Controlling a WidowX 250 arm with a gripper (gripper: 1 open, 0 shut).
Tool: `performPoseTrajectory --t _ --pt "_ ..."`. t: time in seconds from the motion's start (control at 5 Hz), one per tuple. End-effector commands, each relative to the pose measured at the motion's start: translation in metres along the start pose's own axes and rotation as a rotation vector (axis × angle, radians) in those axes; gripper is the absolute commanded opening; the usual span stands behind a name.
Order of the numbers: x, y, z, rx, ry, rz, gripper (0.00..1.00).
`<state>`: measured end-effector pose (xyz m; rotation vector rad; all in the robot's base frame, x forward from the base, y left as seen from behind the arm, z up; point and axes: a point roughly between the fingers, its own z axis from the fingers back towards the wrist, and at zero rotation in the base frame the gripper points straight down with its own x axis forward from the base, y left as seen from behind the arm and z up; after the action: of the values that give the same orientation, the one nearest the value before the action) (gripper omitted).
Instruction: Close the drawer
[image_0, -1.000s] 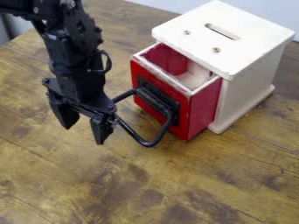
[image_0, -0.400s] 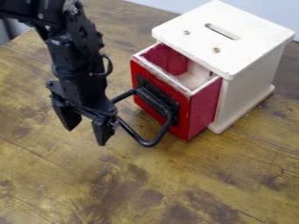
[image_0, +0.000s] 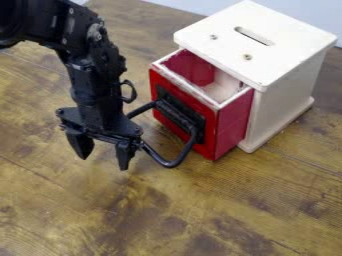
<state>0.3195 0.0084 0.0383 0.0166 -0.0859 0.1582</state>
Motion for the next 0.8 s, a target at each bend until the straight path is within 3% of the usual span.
performPoseTrajectory --t 0.0,0.6 --pt "0.014 -0.005 0.023 -0.024 -0.078 -0.039 1.0" --pt "0.017 -0.014 0.039 -0.031 -0.124 -0.076 1.0"
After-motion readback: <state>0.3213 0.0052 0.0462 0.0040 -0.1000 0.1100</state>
